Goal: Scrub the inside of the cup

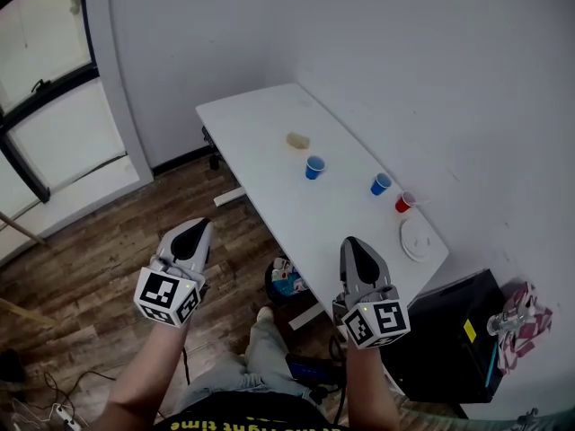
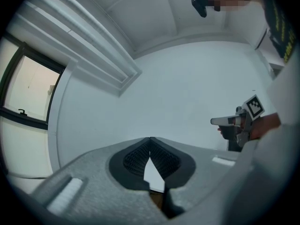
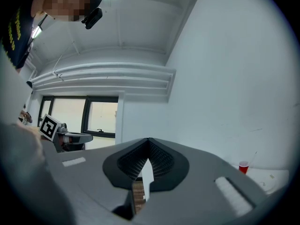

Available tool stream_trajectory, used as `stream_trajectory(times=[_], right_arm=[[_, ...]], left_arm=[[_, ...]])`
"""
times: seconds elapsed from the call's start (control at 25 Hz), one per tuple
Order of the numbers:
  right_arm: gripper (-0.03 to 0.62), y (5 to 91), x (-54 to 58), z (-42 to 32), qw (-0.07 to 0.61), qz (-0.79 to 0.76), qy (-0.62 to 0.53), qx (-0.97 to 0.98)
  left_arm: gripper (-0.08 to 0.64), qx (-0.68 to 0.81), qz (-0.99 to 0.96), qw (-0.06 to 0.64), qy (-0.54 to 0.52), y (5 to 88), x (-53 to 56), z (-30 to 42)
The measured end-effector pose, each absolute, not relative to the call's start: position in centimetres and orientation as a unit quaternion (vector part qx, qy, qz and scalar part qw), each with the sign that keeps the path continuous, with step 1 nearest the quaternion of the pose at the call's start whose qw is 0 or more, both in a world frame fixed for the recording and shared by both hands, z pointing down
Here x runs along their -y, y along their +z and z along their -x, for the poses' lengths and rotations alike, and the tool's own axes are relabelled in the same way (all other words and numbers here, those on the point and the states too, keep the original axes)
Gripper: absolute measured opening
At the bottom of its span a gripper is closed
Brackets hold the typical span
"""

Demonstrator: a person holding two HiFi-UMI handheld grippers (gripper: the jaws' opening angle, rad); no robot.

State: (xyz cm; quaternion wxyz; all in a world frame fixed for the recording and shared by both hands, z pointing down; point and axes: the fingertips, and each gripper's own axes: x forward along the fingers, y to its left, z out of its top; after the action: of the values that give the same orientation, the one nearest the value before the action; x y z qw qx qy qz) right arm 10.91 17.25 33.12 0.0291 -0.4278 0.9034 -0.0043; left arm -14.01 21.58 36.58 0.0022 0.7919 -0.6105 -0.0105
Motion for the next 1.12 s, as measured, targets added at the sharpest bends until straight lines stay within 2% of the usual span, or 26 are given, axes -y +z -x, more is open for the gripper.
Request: stream_trajectory(times=[1.12], right_arm=[[0.006, 33.0, 0.2, -7.0, 0.028, 0.4, -0.02, -0.916]], left_arm=[[0.006, 0.622, -0.783, 0.006, -0.004, 35.9, -6.2, 16.5]])
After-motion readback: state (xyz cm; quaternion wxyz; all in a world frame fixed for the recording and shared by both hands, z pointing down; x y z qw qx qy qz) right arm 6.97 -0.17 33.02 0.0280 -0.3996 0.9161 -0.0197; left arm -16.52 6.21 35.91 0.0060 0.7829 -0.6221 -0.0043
